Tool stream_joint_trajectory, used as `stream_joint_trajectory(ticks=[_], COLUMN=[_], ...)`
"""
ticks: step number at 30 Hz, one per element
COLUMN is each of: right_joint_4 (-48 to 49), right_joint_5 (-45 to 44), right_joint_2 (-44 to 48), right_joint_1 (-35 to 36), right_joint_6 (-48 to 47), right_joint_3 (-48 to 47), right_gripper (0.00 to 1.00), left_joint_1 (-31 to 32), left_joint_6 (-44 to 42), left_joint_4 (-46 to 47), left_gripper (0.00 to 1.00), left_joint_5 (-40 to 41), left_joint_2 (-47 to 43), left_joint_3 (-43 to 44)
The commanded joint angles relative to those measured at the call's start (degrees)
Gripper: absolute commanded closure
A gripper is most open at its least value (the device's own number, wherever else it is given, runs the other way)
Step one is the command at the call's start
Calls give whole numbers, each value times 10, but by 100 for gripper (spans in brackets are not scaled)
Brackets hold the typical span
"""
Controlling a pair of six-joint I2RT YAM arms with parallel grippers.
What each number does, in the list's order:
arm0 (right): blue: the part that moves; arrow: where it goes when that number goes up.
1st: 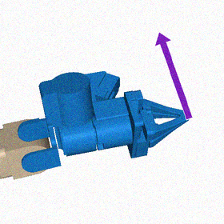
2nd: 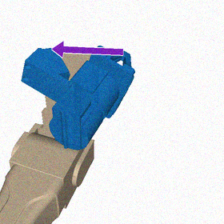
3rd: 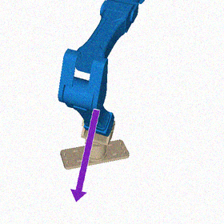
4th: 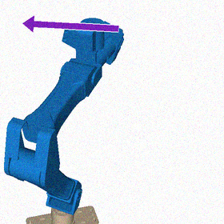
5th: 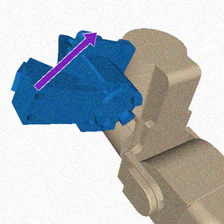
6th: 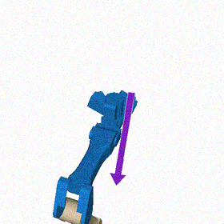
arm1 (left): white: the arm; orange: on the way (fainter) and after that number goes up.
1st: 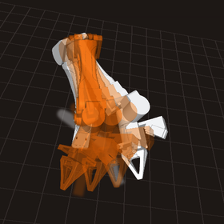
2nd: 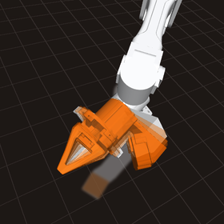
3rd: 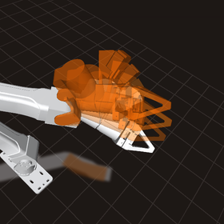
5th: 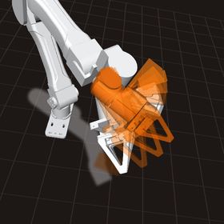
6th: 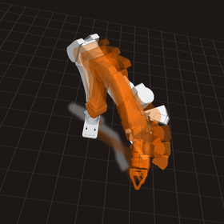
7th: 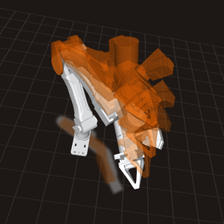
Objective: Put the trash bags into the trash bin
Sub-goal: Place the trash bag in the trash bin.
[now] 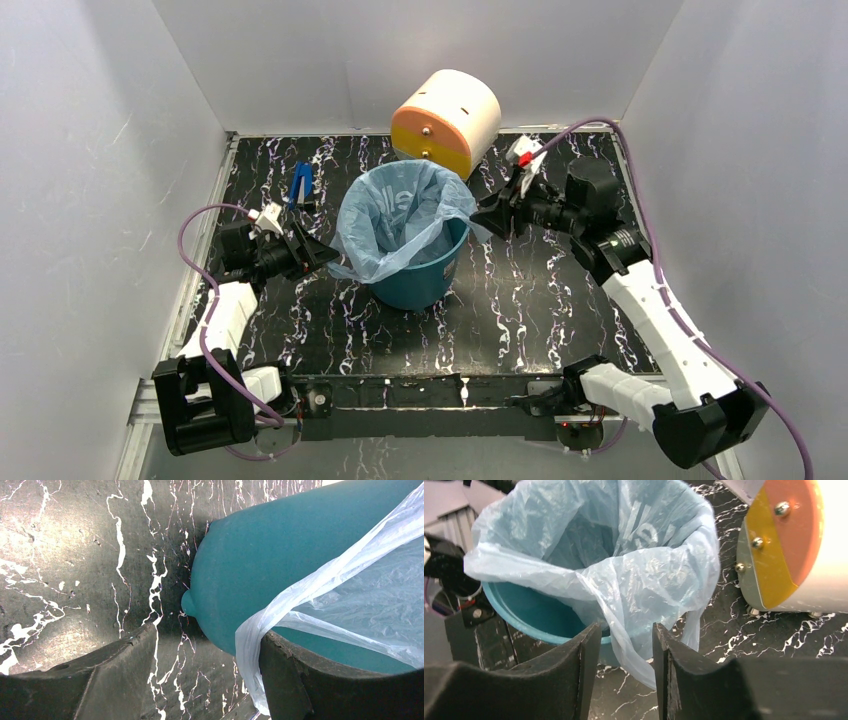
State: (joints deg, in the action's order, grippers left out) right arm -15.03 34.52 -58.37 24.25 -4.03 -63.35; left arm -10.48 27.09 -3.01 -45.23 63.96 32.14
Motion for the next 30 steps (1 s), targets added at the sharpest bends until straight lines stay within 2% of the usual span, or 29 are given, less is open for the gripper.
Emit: stream_joint_trajectory(ticks=[1,3,5,10,13,16,21,23,26,28,29,30], right_joint_4=[-25,-8,4,-17,-35,-34,-41,-25,-82,-99,-100,-101], right_joint_5=[55,61,62,31,14,6,15,7,44,46,42,39], right_joint_2=[-4,2,2,-27,-45,-52,-34,-21,-32,-31,-28,-23], right_joint_1=[14,19,23,42,54,63,71,71,70,70,71,71], right_joint_6=[-84,-81,-79,-101,-120,-122,-157,-157,-163,-164,-164,-164], right_joint_3=[-34,-26,-22,-42,-57,-59,-54,-42,-79,-86,-81,-74], right_gripper=[47,42,42,46,56,61,58,67,83,90,100,100], left_joint_1=[1,1,1,1,1,1,1,1,1,2,2,1], left_joint_6=[-5,-5,-5,-5,-4,-4,-4,-4,-3,-4,-3,-3], left_joint_4=[8,8,8,8,8,8,8,8,8,6,6,5], left_gripper=[30,30,30,30,30,30,30,30,30,30,30,30], left_joint_5=[-7,-7,-8,-7,-12,-13,-7,-7,-4,-4,-5,-6], left_joint_2=[-11,-12,-13,-16,-16,-21,-18,-20,-27,-28,-28,-28], left_joint_3=[-5,-5,-6,-6,-6,-8,-8,-8,-10,-11,-12,-12])
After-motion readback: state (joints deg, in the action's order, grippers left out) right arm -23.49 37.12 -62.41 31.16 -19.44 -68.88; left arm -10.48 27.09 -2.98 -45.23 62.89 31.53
